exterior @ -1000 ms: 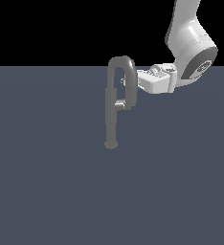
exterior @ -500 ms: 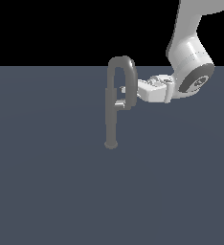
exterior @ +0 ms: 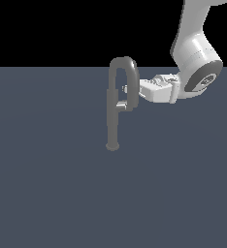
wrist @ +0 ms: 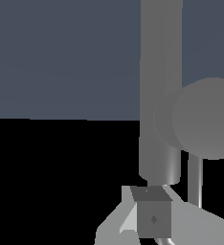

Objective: Turn on the faucet by rotating a designated handle.

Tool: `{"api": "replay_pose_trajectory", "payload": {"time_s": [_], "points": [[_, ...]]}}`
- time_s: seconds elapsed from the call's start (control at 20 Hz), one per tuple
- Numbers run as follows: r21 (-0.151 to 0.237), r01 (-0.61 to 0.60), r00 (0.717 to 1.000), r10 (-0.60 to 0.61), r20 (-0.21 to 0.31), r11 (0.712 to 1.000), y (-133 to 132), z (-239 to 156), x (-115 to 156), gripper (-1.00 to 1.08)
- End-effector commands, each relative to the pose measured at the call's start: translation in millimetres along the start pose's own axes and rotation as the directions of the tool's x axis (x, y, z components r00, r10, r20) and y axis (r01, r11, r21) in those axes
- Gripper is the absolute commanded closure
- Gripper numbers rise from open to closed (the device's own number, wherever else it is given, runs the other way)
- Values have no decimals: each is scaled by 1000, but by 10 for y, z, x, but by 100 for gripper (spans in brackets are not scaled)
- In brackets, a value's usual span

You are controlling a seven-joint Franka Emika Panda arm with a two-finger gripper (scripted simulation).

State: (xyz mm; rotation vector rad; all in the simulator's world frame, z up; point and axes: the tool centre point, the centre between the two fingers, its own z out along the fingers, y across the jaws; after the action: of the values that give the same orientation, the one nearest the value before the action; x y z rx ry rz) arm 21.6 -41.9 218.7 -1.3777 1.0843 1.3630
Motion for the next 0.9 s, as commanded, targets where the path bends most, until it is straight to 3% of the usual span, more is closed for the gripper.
{"api": "replay_pose_trajectory", "payload": {"time_s": [0.0,0.65,0.75,0.85], "points": [[0,0,1000,0,0,1000,63,1,-37,108],[1,0,1000,0,0,1000,361,-1,-66,108],[4,17,1000,-17,-8,1000,274,0,-113,108],[4,13,1000,-13,-6,1000,346,0,-78,108]]}}
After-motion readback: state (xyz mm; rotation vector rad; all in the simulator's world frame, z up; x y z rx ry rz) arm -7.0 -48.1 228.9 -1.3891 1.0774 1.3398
